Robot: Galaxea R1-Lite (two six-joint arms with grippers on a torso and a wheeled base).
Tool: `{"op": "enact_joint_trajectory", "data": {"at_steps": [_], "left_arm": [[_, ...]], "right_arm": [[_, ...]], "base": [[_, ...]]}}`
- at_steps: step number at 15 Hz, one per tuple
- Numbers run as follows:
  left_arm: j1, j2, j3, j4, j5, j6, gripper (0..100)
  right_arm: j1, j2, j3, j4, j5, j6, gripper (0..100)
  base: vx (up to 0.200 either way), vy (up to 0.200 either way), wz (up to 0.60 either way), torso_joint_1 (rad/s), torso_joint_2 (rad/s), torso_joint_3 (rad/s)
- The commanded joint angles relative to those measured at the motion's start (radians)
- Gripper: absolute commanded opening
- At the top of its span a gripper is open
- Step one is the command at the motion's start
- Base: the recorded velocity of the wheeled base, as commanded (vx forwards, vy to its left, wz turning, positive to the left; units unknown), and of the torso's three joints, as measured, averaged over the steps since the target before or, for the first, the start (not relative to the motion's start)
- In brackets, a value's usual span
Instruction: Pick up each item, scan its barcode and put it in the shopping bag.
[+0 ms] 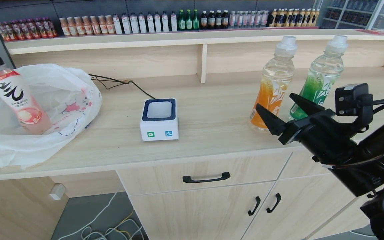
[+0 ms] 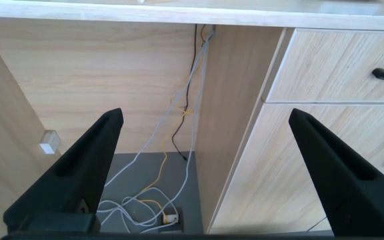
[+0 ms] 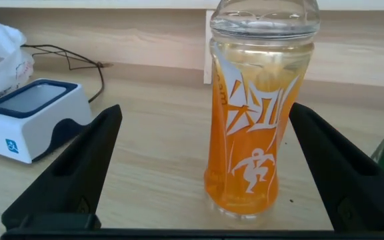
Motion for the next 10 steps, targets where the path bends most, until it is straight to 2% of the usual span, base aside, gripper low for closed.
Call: {"op": "enact_joint_trajectory", "data": {"at_steps": [1, 10], "left_arm": [[-0.001, 0.0, 0.0, 0.0, 0.0, 0.004, 100], [-0.001, 0.0, 0.0, 0.0, 0.0, 0.004, 100]], "right_arm": [[-0.035, 0.044, -0.038, -0.001, 0.017, -0.007, 100], [-0.125, 0.147, -0.173, -0.001, 0.035, -0.011, 100]], "base": [[0.0, 0.0, 0.0, 0.0, 0.0, 0.0], [0.0, 0.0, 0.0, 0.0, 0.0, 0.0]]}}
